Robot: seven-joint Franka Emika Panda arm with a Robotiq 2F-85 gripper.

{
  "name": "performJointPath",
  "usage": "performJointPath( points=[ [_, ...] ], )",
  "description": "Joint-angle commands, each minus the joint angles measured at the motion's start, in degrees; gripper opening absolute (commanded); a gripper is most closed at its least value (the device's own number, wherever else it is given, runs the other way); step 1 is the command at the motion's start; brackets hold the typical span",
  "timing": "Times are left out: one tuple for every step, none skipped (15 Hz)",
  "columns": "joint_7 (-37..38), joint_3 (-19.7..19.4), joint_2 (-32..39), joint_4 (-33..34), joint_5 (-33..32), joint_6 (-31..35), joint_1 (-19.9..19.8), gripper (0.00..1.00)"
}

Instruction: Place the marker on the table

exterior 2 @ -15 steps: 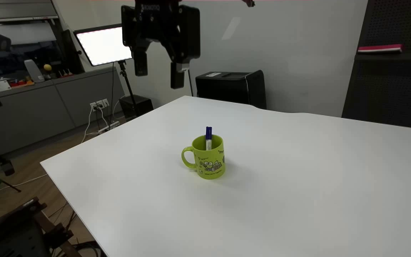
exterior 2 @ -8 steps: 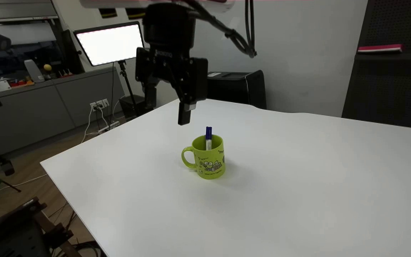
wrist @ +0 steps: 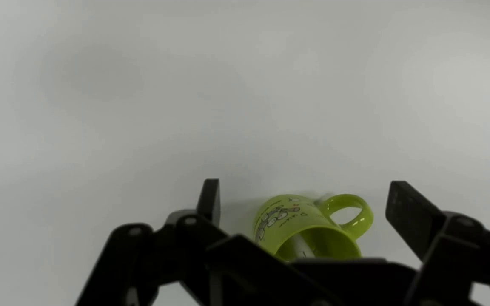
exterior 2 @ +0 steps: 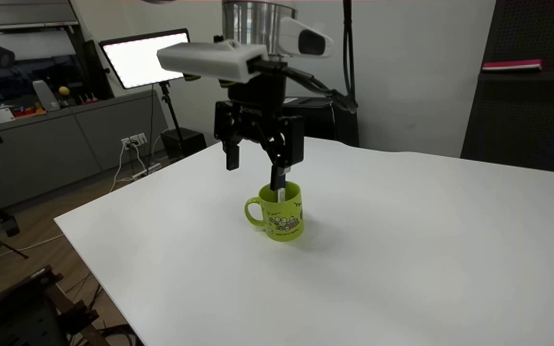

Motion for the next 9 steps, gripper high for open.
performJointPath(
  points=[
    [1.9,1.1,4.0,4.1,-1.0,2.0,-0.4,1.0],
    [1.9,1.4,5.1,5.1,-0.9,2.5,-0.4,1.0],
    [2.2,1.5,5.9,5.8,-1.1,2.9,-0.4,1.0],
    [2.4,1.7,7.1,7.0,-1.2,3.4,-0.3,1.0],
    [2.9,1.7,8.4,8.2,-1.5,3.8,-0.2,1.0],
    [3.4,1.7,9.5,9.3,-1.9,4.4,-0.2,1.0],
    [4.1,1.6,10.8,10.6,-2.4,4.7,-0.2,1.0],
    [4.7,1.4,12.1,11.8,-2.9,5.0,-0.1,1.0],
    [5.3,1.4,13.4,13.1,-3.2,5.0,-0.2,1.0]
  ],
)
